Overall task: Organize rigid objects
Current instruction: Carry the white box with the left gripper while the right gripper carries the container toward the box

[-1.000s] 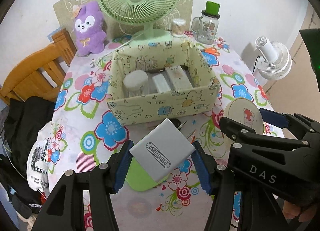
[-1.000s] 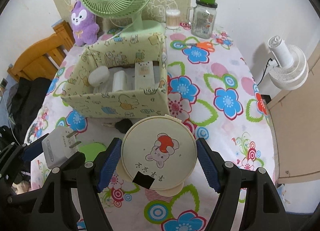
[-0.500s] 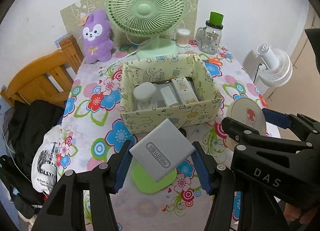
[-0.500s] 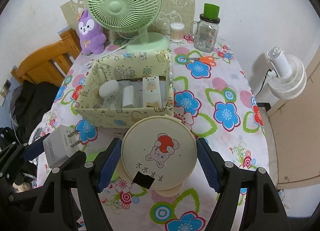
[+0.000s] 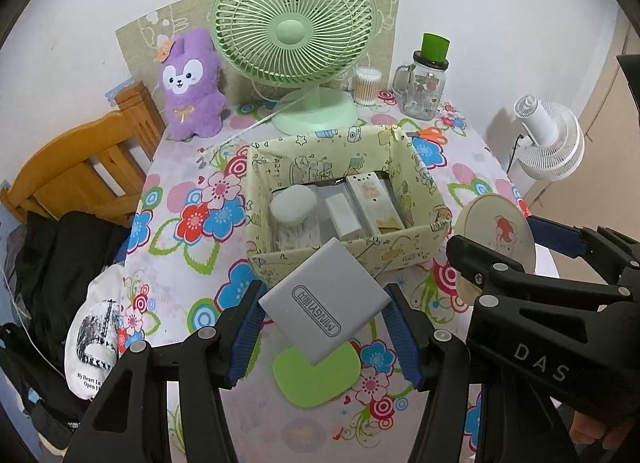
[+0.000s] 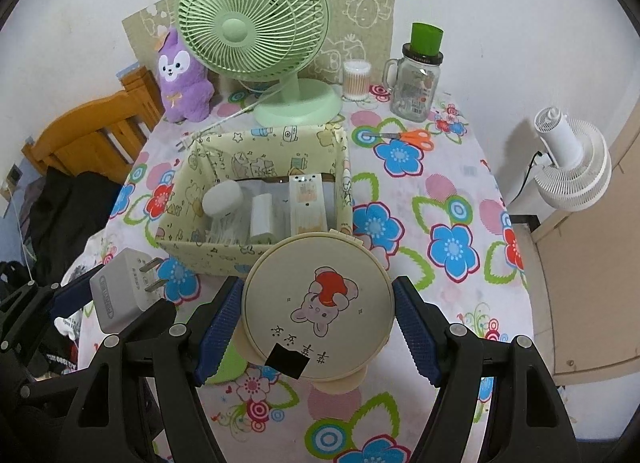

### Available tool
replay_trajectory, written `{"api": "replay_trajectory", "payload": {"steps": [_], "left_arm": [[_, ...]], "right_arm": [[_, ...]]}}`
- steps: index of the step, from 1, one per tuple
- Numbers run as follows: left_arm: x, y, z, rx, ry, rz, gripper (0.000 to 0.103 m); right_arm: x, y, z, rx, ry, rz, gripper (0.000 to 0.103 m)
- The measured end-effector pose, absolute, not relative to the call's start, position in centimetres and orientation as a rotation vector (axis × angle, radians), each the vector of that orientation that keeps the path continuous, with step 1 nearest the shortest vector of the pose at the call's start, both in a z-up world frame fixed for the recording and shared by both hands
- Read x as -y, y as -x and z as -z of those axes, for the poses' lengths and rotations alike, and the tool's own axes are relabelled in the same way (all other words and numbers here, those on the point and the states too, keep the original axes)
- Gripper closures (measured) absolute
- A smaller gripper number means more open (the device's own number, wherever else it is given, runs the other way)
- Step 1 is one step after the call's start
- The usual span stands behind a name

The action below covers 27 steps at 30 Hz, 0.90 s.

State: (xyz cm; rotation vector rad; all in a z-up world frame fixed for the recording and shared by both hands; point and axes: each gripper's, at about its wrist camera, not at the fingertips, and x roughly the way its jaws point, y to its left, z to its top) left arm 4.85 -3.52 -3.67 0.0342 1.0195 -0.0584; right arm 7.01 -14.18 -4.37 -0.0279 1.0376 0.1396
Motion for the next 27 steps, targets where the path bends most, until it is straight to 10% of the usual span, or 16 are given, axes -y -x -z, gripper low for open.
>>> {"api": "replay_trajectory", "payload": {"steps": [27], "left_arm": [[2.2,-11.1,4.7,-1.021,-0.038,0.096,0.042]], "right_arm": [[12.8,-12.7,4.5,-1.053,0.014,-0.133,0.026]]}}
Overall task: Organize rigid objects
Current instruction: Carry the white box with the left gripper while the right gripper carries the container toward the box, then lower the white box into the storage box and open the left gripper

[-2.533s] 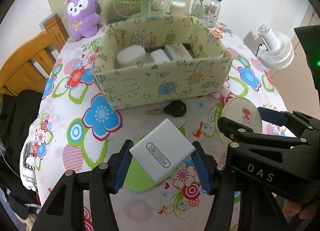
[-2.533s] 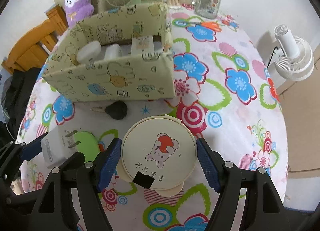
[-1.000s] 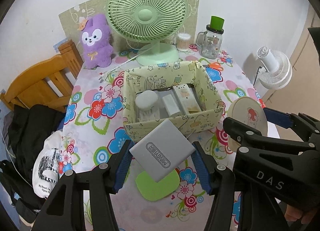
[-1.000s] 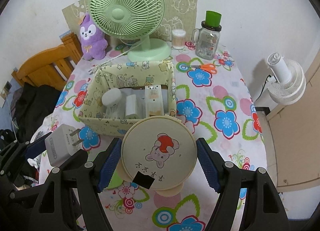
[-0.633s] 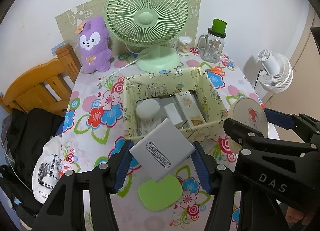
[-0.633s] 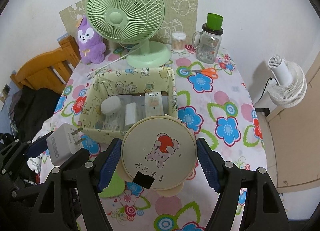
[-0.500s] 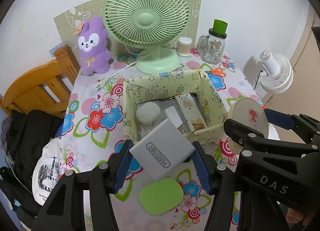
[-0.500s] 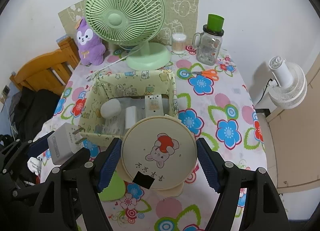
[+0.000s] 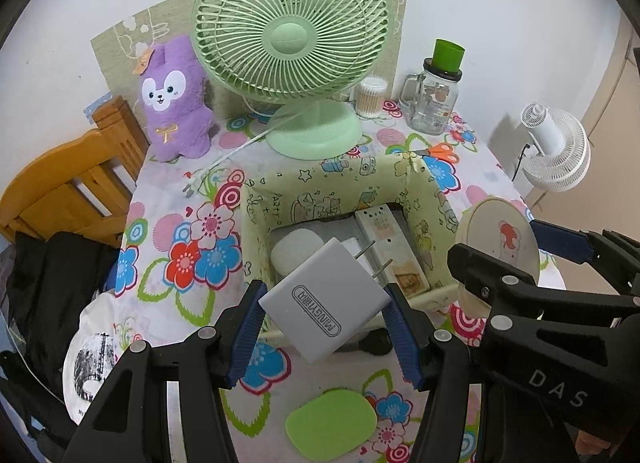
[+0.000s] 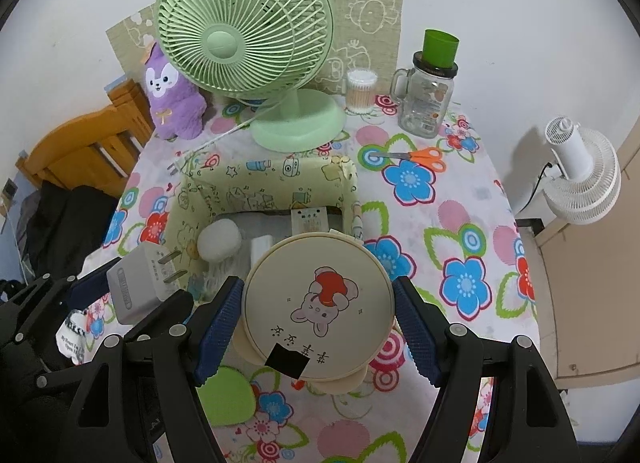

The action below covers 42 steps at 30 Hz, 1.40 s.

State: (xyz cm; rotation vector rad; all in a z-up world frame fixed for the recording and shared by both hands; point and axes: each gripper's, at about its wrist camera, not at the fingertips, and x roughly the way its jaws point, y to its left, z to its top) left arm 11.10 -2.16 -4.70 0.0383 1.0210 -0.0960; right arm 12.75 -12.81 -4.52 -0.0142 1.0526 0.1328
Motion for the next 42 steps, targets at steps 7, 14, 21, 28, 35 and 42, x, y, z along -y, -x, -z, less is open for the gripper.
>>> {"api": "replay_trajectory", "payload": {"steps": [7,14,21,28,35,42], "left_arm": [[1.8,-13.0,5.9,-1.040,-0.032,0.105,0.042],[2.0,-15.0,7.1,-1.055,-0.038,0.123,0.042],[2.3,-17.2,8.4,-1.065,-0.039,0.160,0.042],[2.7,-18.9,9.3,-1.064,-0.055,0.182,0.042],[2.9,-19.8,10.3,-1.076,-0.047,0.211,0.042],[2.1,-19.7,10.3,-1.083,-0.048,0.162,0.023]], "right_arm": [[12.5,-14.4,5.4,-1.070,0.012,-0.134,0.026],[12.2,-16.0,6.2,-1.088,0.008,-0.135,0.026],[12.0,-17.7,7.2,-1.112,-0.005,-0.128,0.026],[12.1,-19.2,7.9,-1.123,-0.011,-0.119,0.026],[12.3,-20.2,8.6,-1.137,0.001,-0.113,0.026],[12.1,-20.5,9.1,-1.140,0.002,-0.134,0.026]]}}
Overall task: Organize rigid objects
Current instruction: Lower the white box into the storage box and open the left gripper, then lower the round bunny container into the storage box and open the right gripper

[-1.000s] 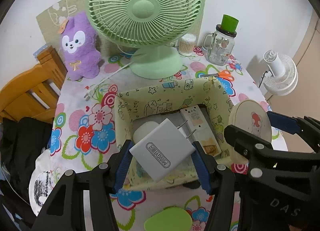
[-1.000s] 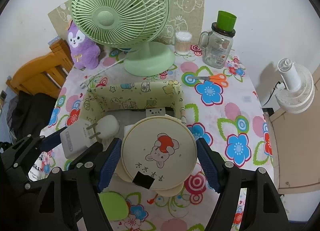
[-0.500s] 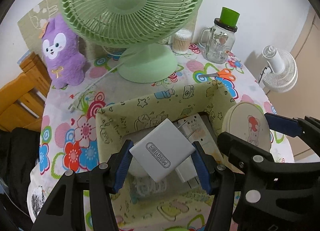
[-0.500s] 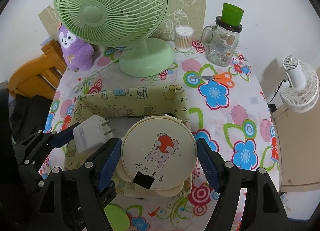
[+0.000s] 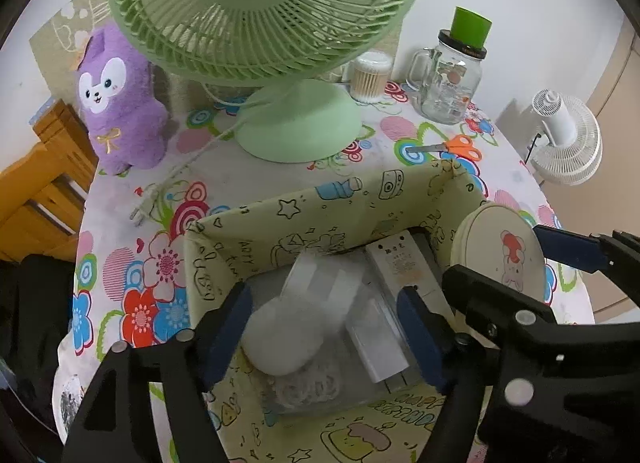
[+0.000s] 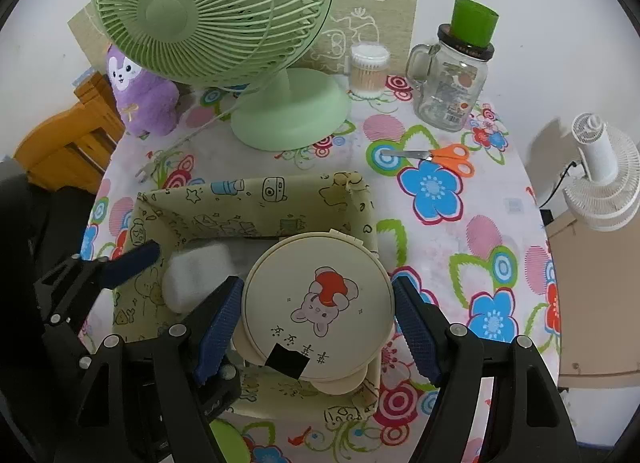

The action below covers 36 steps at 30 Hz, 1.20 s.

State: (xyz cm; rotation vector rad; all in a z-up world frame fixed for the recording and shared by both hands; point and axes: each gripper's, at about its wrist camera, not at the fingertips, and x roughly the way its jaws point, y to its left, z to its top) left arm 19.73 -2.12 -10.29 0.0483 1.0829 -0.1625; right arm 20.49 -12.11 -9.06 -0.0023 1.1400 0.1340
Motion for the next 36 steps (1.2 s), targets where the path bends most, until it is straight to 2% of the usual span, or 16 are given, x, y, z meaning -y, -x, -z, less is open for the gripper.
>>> {"api": "replay_trajectory", "payload": {"steps": [2,5,13,32,36], "left_arm": [[1.9,-19.7,10.2,-1.088,-0.049,0.158,0.021],[1.6,-19.4,10.1,-1.099,-0.059,0.165,0.011],[1.2,-18.3,9.8,-1.108,-0.104,0.162,0.004],[0.9,-16.8,10.6,-1.141,-0.122,0.148,0.002],[0.9,-16.6,10.6,-1.146,-0.116,0.152,0.001]], "right_arm": [[12.2,-20.6,9.2,-1.140,-0.004,-0.141,0.026],[12.3,-20.7,9.3,-1.142,-0.004,-0.145,0.026],[11.3,-20.7,10.0,-1.143,0.027,-0.161,0.026],[9.5,-20.2,12.0,-1.173,0.081,-0.156,0.025],[9.4,-19.9,11.8,-1.165,0.066,-0.165,0.012]]}}
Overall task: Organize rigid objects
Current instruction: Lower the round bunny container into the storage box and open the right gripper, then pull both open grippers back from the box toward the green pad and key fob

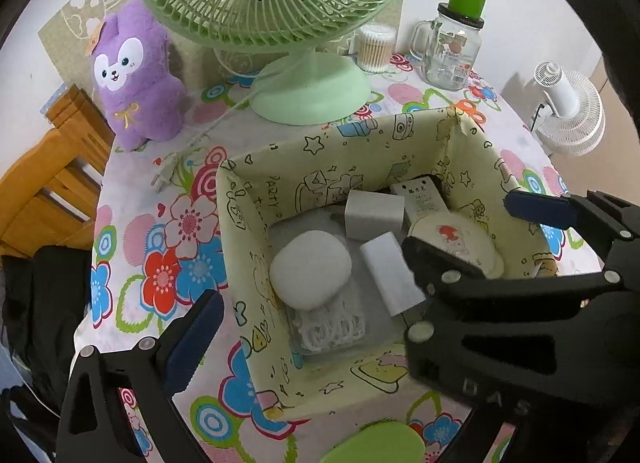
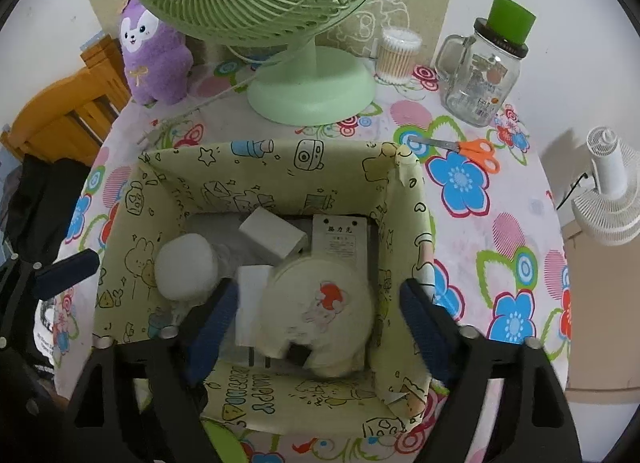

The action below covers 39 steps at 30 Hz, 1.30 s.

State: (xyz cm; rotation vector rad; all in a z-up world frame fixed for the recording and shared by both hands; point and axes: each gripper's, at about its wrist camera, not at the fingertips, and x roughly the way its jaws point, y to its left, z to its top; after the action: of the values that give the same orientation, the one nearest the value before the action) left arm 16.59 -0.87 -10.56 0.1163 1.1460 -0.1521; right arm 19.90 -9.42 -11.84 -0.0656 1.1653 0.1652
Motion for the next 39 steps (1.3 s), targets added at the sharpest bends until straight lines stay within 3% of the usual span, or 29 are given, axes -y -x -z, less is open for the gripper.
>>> {"api": "replay_trajectory", "payload": {"steps": [39], "left_arm": [[4.9,-7.0,4.4,-1.059,-0.115,0.123,0.000]], "right_arm": [[14.3,-9.4,5.5,-1.070,0.017,-0.196,0.000]]}}
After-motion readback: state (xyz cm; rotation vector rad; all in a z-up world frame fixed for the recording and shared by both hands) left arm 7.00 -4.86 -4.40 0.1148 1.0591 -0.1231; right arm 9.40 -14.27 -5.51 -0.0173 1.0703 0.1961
